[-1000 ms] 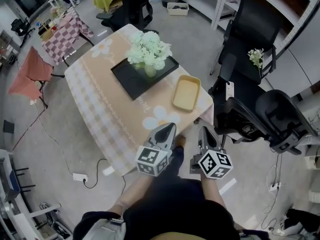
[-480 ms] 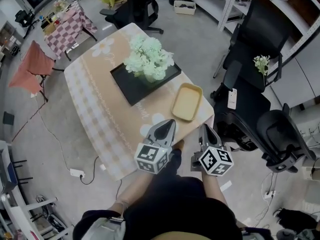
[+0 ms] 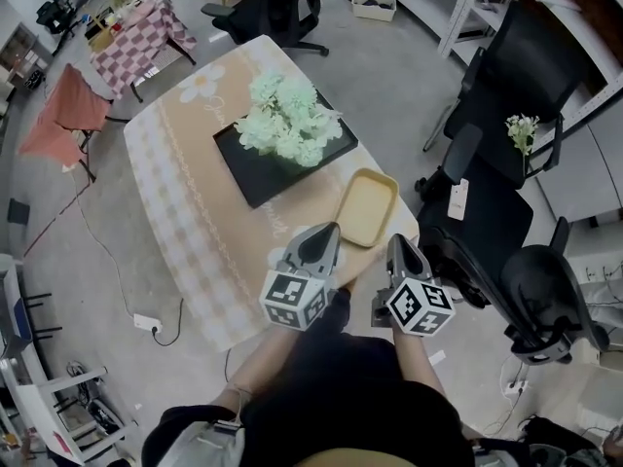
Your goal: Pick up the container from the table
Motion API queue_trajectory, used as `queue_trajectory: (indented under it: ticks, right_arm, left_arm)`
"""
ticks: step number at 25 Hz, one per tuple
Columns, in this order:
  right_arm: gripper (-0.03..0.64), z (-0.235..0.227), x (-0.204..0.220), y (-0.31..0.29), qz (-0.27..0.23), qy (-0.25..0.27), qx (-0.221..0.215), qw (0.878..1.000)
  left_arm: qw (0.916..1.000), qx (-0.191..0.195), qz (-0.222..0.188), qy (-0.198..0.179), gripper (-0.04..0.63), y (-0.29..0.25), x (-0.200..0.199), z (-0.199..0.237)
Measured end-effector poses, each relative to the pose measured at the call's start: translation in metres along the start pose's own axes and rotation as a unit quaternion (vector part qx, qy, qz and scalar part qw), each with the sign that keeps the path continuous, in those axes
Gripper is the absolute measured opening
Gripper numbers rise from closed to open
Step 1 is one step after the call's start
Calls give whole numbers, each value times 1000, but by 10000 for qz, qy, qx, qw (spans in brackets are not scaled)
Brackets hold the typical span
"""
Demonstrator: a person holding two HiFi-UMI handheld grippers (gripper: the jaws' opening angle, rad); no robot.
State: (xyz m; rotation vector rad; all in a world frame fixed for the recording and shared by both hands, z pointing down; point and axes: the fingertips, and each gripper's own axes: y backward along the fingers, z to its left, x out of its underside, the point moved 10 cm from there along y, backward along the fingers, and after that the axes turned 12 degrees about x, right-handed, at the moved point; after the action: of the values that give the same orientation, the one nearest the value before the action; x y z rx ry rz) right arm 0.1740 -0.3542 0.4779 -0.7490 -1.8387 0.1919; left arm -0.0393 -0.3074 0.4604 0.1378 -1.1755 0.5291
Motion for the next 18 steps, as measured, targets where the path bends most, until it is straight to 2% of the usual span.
queue_trajectory:
  ticks: [13,18]
  right_arm:
    - [8,-10,-13,-39,185,11,204,9996]
    - [57,-14,-16,-51,293,-83,139,9994]
  left_arm:
    - [9991,-381,52,162,9,-12,3,23]
    - [9988,-443,81,204,9,-18,5,27]
